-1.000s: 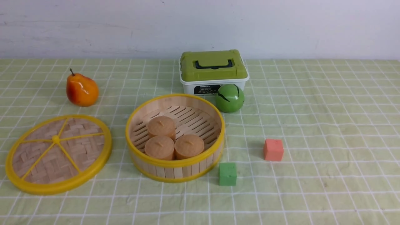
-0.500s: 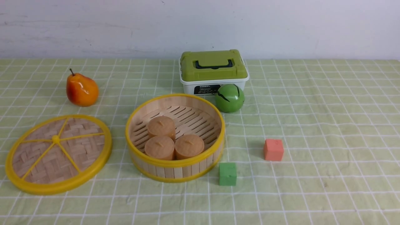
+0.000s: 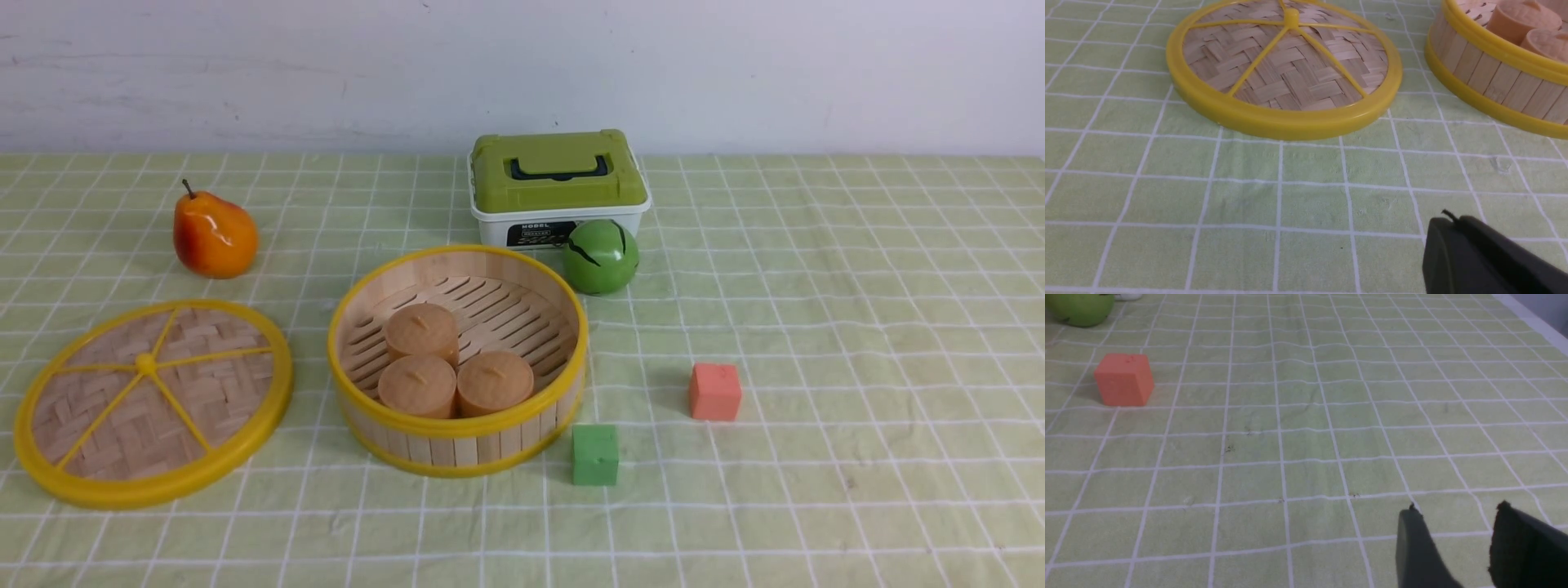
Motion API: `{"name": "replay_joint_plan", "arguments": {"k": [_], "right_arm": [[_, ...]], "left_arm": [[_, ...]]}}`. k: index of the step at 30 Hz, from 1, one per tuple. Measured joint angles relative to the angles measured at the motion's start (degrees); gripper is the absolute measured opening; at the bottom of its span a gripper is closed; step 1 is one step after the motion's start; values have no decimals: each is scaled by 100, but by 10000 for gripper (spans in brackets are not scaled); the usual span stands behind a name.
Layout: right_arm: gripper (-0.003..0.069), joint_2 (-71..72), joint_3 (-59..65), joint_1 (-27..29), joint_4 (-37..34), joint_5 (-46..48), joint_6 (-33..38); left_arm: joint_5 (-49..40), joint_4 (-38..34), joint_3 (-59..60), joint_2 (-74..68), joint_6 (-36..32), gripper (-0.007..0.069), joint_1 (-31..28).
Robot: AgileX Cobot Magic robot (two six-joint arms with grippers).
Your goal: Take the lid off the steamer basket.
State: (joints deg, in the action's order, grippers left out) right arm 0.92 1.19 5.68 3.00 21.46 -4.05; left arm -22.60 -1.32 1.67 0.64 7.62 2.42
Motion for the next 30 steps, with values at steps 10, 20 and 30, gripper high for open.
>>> {"name": "replay_joint_plan", "arguments": {"k": [10, 20, 30], "right_arm": [[243, 0, 0, 0, 0, 0, 0], [243, 0, 0, 0, 0, 0, 0], [243, 0, 0, 0, 0, 0, 0]], "left_arm": [[-5, 0, 0, 0, 0, -13, 0], [-5, 0, 0, 0, 0, -9, 0], [-5, 0, 0, 0, 0, -6, 0]]}}
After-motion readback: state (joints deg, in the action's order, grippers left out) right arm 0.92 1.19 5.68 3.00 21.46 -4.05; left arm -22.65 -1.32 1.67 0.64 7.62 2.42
